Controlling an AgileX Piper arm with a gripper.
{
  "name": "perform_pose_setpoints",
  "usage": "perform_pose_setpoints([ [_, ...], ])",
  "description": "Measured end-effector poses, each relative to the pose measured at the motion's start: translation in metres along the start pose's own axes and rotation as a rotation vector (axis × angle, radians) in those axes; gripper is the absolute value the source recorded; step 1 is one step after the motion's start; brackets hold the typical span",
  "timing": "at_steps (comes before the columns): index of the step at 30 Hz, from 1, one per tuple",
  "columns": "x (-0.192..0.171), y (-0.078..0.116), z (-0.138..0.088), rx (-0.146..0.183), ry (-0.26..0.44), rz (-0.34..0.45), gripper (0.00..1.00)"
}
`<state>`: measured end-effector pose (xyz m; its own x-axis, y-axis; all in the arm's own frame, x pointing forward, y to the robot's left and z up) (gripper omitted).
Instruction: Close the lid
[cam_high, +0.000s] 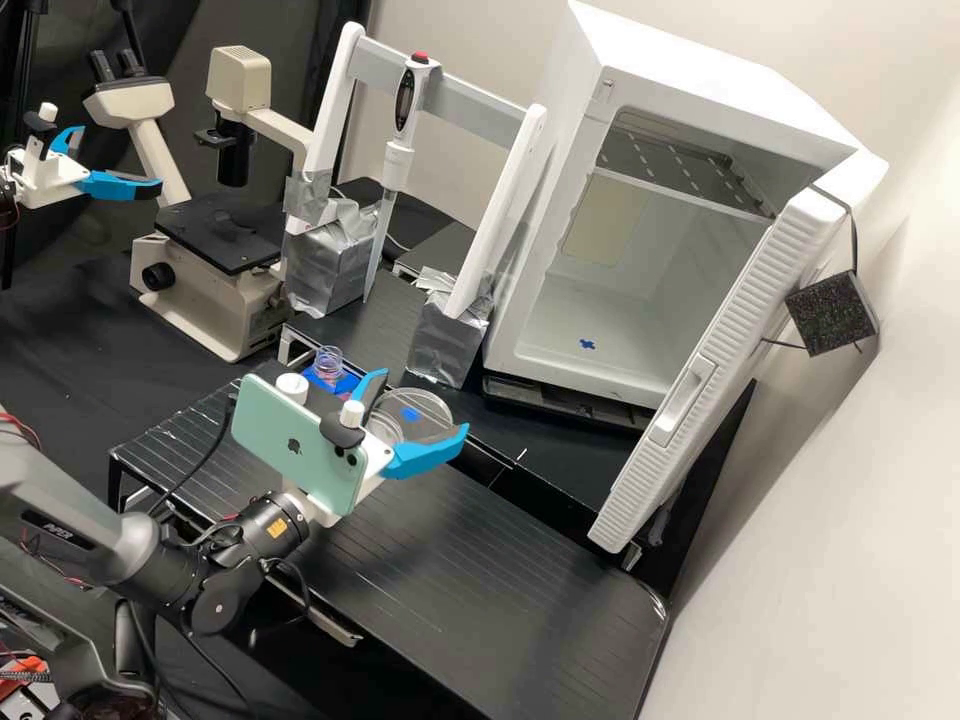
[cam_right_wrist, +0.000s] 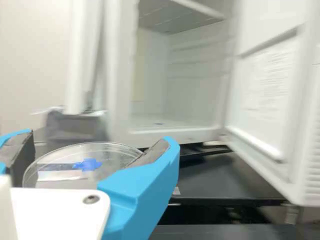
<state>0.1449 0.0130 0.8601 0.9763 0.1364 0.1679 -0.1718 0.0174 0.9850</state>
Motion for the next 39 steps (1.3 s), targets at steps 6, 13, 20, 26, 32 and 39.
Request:
perform_pose_setpoints([
  [6,0.006,-0.017,-0.003,-0.016,0.050,-0.113,0.00],
  [13,0.009,-0.033,-0.008,-0.047,0.084,-0.220,0.00],
  [20,0.012,-0.039,-0.002,-0.060,0.063,-0.258,0.00],
  [26,0.010,-0.034,0.007,-0.083,0.018,-0.246,0.00],
  [32,0.006,-0.031,0.011,-0.078,0.003,-0.266,0.00],
  [39,0.005,-0.031,0.012,-0.075,0.008,-0.276,1.00],
])
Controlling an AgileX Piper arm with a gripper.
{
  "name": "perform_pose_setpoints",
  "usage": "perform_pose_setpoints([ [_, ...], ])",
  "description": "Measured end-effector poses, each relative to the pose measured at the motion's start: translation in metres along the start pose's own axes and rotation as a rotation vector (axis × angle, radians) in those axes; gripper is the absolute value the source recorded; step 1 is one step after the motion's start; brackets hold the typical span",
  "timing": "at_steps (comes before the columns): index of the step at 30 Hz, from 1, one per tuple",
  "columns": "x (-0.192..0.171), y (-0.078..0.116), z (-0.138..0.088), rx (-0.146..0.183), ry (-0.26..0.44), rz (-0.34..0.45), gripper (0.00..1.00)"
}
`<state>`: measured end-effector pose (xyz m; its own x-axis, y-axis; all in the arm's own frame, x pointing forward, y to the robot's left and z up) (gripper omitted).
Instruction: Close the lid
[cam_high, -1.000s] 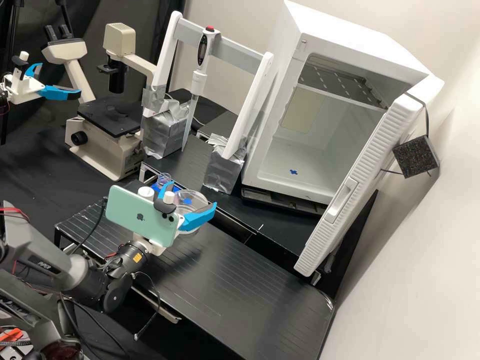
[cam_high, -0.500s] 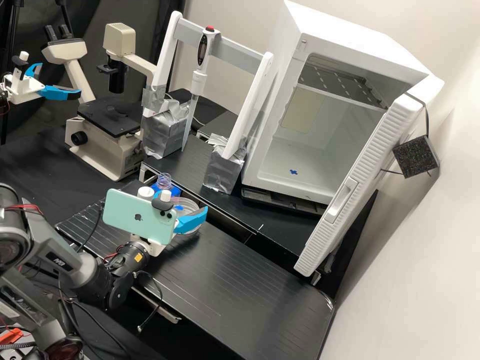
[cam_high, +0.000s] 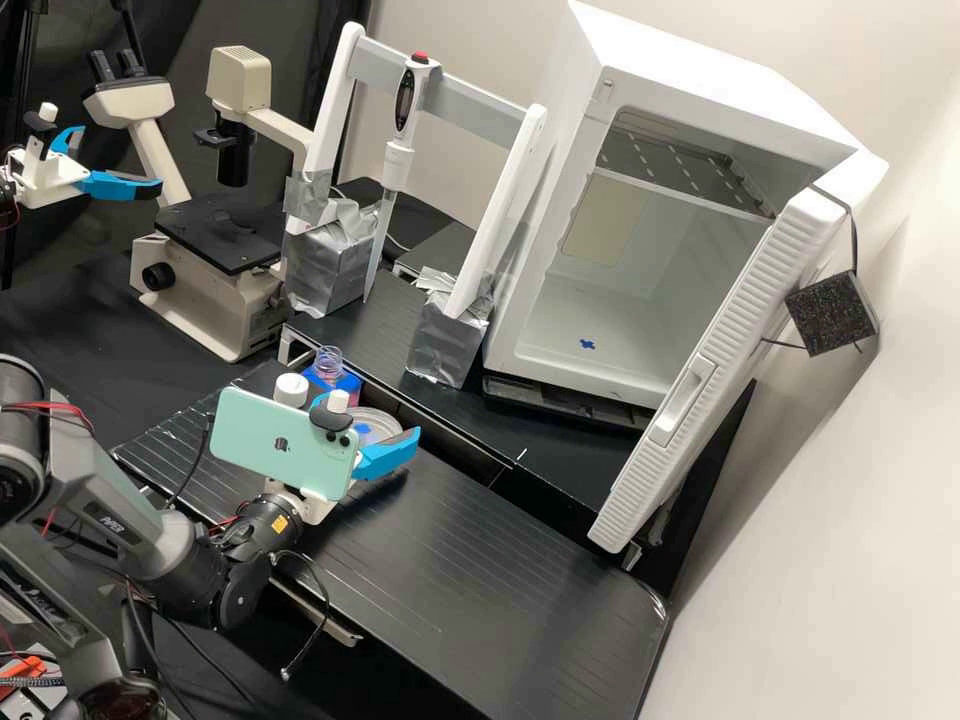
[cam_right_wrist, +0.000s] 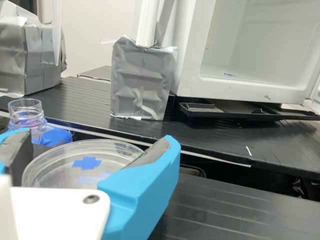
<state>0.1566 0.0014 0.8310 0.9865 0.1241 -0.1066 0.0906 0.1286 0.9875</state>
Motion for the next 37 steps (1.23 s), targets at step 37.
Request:
perform_pose_setpoints([
  [37,0.021,-0.012,-0.039,0.067,-0.002,0.208,1.00],
])
